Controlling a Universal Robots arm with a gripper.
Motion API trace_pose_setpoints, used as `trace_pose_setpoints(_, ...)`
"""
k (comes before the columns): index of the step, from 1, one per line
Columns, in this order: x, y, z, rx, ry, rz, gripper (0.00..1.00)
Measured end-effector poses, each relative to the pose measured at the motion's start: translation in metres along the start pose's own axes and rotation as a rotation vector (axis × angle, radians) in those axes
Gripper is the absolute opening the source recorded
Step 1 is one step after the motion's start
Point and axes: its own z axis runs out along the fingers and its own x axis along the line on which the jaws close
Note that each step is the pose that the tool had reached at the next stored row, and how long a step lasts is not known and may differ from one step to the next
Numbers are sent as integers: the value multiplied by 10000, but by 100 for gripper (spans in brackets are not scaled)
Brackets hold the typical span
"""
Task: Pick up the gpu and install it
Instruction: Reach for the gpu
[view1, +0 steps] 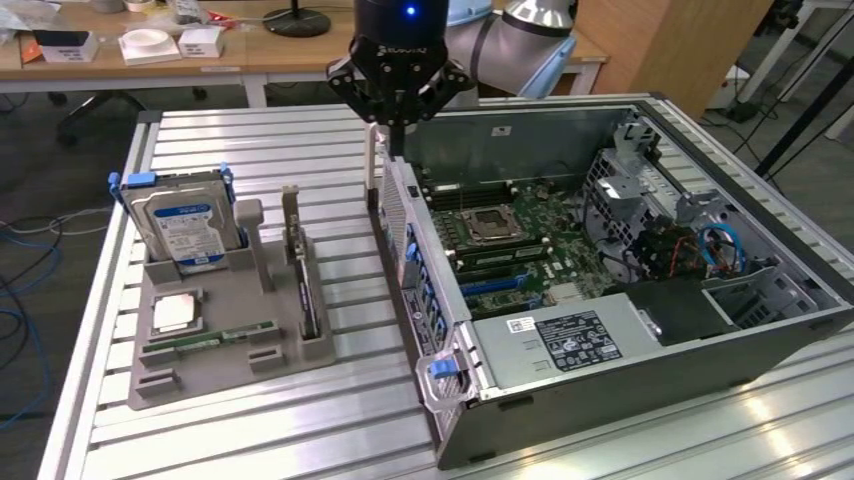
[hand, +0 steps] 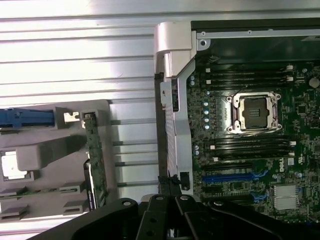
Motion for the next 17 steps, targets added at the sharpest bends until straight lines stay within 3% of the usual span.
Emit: trace_pose_setpoints(17, 72, -5, -1, -1, 0, 1, 11)
